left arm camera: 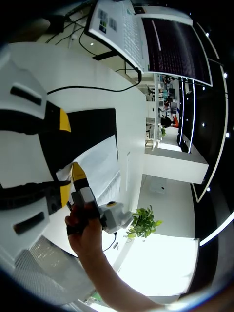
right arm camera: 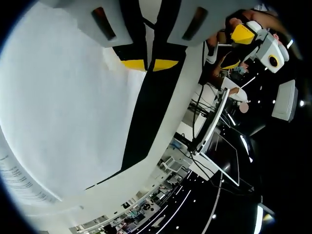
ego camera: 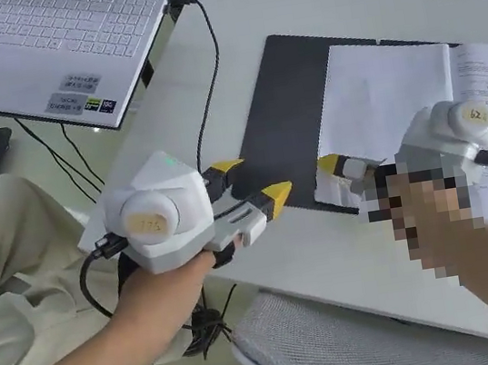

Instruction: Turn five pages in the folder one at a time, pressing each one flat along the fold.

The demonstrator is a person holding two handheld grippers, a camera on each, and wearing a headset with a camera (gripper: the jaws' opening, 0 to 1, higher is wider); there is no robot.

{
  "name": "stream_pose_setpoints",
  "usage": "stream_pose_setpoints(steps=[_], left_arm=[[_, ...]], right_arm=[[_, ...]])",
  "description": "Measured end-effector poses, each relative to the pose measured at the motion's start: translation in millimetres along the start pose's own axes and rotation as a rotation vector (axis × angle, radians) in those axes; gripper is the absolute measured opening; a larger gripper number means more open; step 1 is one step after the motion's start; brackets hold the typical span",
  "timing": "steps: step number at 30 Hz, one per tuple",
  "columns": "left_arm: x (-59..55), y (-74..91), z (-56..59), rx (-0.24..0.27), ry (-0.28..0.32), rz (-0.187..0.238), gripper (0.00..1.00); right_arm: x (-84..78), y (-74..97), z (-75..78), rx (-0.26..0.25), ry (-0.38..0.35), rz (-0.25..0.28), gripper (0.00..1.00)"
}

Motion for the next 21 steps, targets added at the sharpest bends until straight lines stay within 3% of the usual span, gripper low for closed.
stream_pose_setpoints(steps=[4, 9, 14, 19, 21], left_arm=[[-2.4, -4.6, -0.7, -0.011, -0.006, -0.014, 0.36], [-4.8, -15.8, 3.6, -0.029, -0.02, -0.036, 0.35], [-12.3, -39.4, 8.5, -0.087, -0.037, -0.092, 0.29], [-17.8, -66.9, 20.2, -0.136, -0.046, -0.102, 0.28], [-21.2, -75.8, 27.8, -0.158, -0.072, -0.126, 0.26]], right_arm=[[-1.6, 2.9, -1.4, 0.006, -0.012, 0.022, 0.01], [5.3, 12.3, -10.9, 0.053, -0.043, 0.071, 0.04], [17.6, 26.1, -20.5, 0.117, -0.069, 0.135, 0.05], [34.3, 53.2, -28.7, 0.223, -0.107, 0.239, 0.05], [36.8, 63.0, -26.4, 0.215, -0.095, 0.251, 0.06]])
Point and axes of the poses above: the centre of the closed fingertips' face, and the gripper's own axes: y roughly backward along the fingers, z roughly to its right, x roughly out of its top, the point moved 8 cm from there along y, roughly backward along the fingers, and after that the axes turned 8 degrees about y, right-handed, at the moved point
